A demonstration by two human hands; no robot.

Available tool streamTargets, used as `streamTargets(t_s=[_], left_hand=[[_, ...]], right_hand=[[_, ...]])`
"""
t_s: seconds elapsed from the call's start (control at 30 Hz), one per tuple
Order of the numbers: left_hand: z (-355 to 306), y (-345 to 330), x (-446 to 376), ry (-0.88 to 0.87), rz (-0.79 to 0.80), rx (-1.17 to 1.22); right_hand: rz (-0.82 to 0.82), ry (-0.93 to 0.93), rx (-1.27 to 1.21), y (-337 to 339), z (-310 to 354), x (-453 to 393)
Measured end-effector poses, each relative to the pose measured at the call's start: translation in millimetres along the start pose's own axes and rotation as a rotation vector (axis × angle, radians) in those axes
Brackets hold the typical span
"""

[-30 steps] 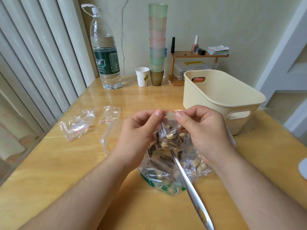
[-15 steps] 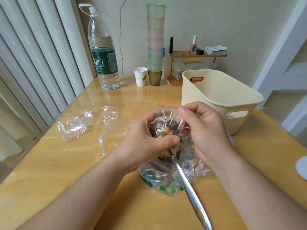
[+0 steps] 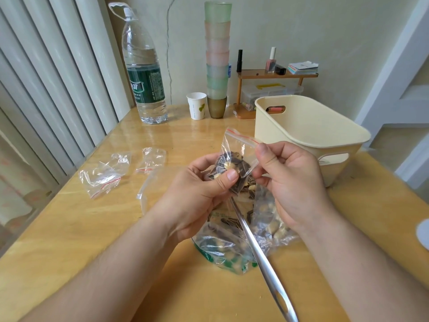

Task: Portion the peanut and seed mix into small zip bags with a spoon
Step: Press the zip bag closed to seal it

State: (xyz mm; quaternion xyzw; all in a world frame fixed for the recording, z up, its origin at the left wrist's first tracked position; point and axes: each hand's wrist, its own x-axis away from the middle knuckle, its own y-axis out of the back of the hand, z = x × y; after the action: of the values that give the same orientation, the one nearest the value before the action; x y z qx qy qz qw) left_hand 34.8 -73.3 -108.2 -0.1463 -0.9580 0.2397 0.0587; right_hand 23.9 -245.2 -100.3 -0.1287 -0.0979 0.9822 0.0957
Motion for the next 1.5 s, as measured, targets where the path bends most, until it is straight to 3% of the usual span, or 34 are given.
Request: streamTargets(t_s=[0.23,0.47,0.73,1.03,1.27,1.4,1.5], left_hand=[[1.8,-5.9,2.7,-0.036,-0.047,0.019],[4.4,-7.8,3.4,-0.042,-0.002,-0.011],[3.8,-8.2,1.5,-0.096,-0.094,0.029],[10.3,-2.7,0.8,-0.070,-0.077,-0.119],[-1.4,-9.6,-0.9,-0.087,-0.075,-0.166],[-33.0,-24.5,-6.9,-0.146,0.037,-0.268],[-61.2,-46.9,-20.8,-0.161,0.167,-0.254]], right_hand=[[0.213,-0.125,-0.019,-3.8,2.2,5.6],[0.109,-0.094,-0.060,-4.2,6.5,3.8],[0.265,-0.187,0.043,-10.2,-1.6,7.2],[0.168,-0.228,-0.097,-11.9,-3.7,6.6],[0.192,-0.210,-0.120,-11.4,4.7,8.5],[0.217,-0.250,-0.168,-8.7,33.7,1.2],[0.249,-0.155,-0.154,6.0,79.9,-12.9]])
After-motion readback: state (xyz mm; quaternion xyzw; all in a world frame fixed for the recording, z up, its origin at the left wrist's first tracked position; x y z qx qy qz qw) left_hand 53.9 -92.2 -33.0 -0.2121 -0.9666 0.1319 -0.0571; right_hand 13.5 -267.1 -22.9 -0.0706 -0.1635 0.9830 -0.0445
